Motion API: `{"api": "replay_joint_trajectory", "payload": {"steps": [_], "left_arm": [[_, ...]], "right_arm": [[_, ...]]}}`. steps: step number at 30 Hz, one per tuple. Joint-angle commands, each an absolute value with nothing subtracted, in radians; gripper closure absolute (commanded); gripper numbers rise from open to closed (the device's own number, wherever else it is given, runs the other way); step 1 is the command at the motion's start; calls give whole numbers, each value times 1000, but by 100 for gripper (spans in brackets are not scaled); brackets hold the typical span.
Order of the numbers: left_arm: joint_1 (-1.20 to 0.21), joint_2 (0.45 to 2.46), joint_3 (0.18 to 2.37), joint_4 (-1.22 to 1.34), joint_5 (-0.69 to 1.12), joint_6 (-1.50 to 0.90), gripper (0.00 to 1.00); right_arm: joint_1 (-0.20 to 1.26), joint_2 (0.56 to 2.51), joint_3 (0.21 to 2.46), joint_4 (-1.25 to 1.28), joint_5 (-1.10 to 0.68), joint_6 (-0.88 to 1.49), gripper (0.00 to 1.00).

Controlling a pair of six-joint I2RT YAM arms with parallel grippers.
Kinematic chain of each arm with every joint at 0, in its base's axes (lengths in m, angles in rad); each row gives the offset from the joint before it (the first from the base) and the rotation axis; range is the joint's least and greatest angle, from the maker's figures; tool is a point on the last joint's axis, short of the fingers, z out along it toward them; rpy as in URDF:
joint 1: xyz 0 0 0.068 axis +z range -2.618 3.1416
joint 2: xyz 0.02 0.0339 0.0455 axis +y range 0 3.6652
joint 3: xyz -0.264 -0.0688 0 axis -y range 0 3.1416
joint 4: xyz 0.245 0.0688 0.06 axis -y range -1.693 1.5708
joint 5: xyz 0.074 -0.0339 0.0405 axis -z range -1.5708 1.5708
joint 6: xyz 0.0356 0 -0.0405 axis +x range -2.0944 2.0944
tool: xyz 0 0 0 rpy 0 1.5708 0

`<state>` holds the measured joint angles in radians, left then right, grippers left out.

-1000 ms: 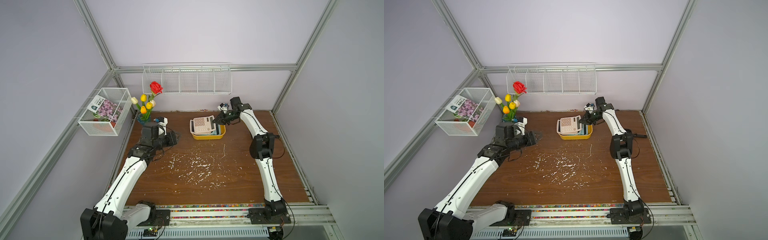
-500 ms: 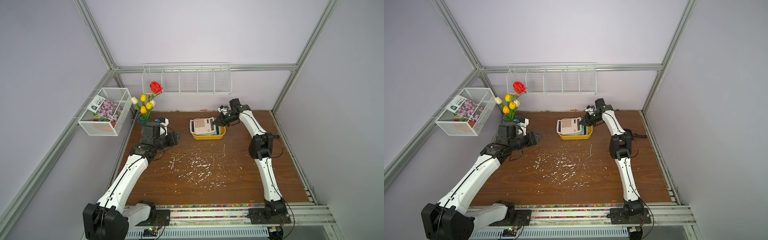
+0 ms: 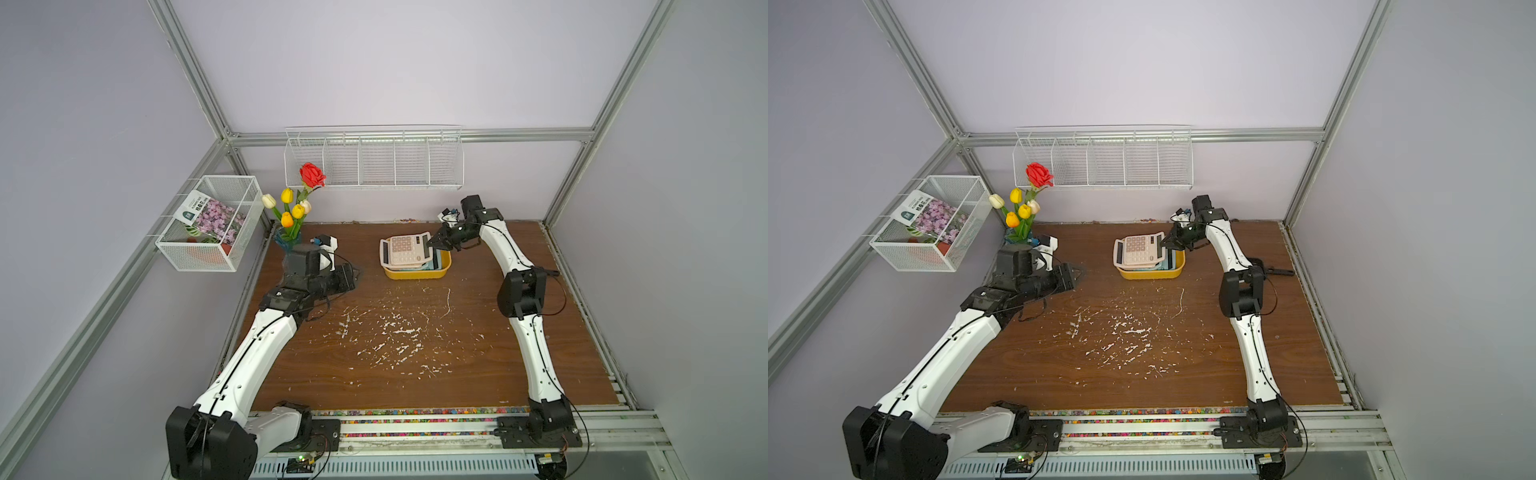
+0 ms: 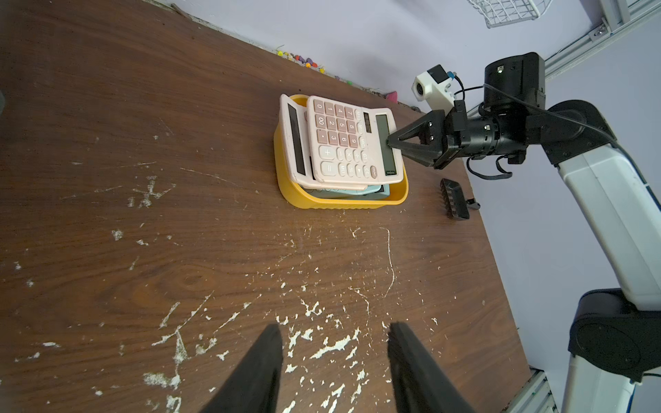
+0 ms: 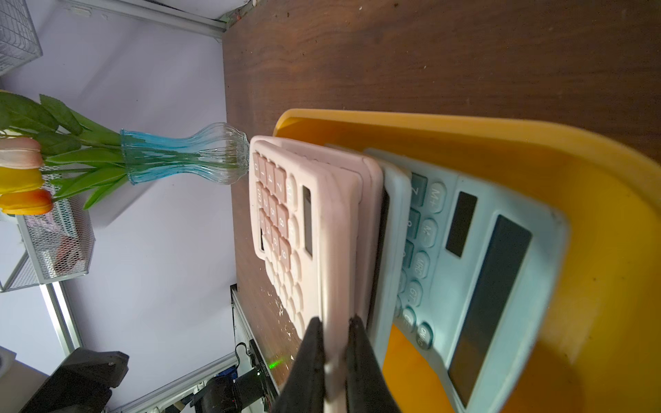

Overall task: Put the calculator in the storage box
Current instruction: Place the calculator in the storage box.

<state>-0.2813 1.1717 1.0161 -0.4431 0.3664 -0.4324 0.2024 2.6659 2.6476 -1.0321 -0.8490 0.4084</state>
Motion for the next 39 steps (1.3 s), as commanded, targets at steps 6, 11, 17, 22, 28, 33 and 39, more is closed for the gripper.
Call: {"api": "replay_joint_trajectory", "payload": {"steps": [6,11,17,22,28,33,39], "left_arm": [[-277,1172,1007,-429,377,-417,48],[-277,1172,1003,-429,377,-417,48],[-277,1170,1003,-429,379,-419,48],[-276,1172,1011,-437,376,-414,47],[-277,1166,1022,-443,365,-416,47],[-277,1145,1042,-459,325,-396,43],[-209,1117,1078,-451,268,-339,37]], "right_arm": [[203,2681,2671,-1041,-863,417,91],[207,2686,2670,-1045,-859,418,87],[206,2681,2671,-1040,-845,421,74],[207,2665,2670,-1035,-822,412,65],[207,2611,2665,-1054,-758,397,49],[209,2411,2437,-964,-644,349,34],[206,1951,1725,-458,-464,328,27]]}}
